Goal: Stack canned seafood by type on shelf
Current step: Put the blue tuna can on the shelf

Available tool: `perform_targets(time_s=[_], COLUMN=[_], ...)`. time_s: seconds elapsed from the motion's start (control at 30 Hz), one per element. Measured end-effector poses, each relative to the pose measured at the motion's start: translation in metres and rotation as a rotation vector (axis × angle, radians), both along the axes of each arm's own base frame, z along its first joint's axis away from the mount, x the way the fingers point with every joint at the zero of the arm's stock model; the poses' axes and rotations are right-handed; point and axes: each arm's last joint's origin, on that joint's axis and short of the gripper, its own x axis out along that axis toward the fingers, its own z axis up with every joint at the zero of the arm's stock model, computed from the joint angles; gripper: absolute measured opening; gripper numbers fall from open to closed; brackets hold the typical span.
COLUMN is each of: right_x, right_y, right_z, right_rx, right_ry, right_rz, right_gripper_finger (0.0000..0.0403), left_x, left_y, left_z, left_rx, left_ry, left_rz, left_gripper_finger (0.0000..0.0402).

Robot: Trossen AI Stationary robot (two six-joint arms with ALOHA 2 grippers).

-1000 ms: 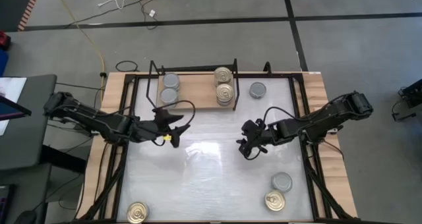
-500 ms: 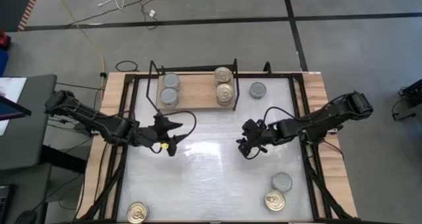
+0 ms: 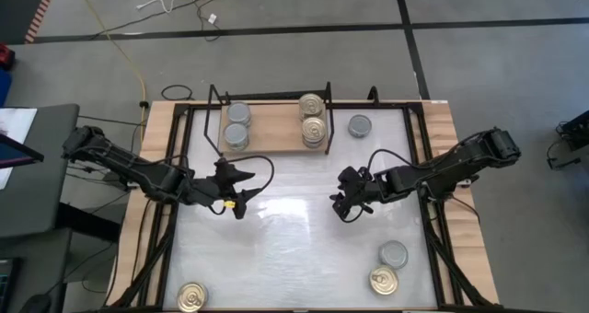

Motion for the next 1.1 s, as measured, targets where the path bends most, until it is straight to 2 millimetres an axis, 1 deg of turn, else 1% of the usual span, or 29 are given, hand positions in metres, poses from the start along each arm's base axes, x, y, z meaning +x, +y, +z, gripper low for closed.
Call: perform_targets(time_s=[1.1], right_x=[0.0000], right_y=[0.0000], right_z=[0.0000], right_rx=[0.000], right_ry=[0.000], right_rz=[0.000], right_gripper_finger=[0.0240], left_x=[0.0000], left_y=[0.0001], left_z=[0.0000], left_rx=[-0.021], left_ry=[-0.008], left_rz=[0.009], left_gripper_finger=[0.0249])
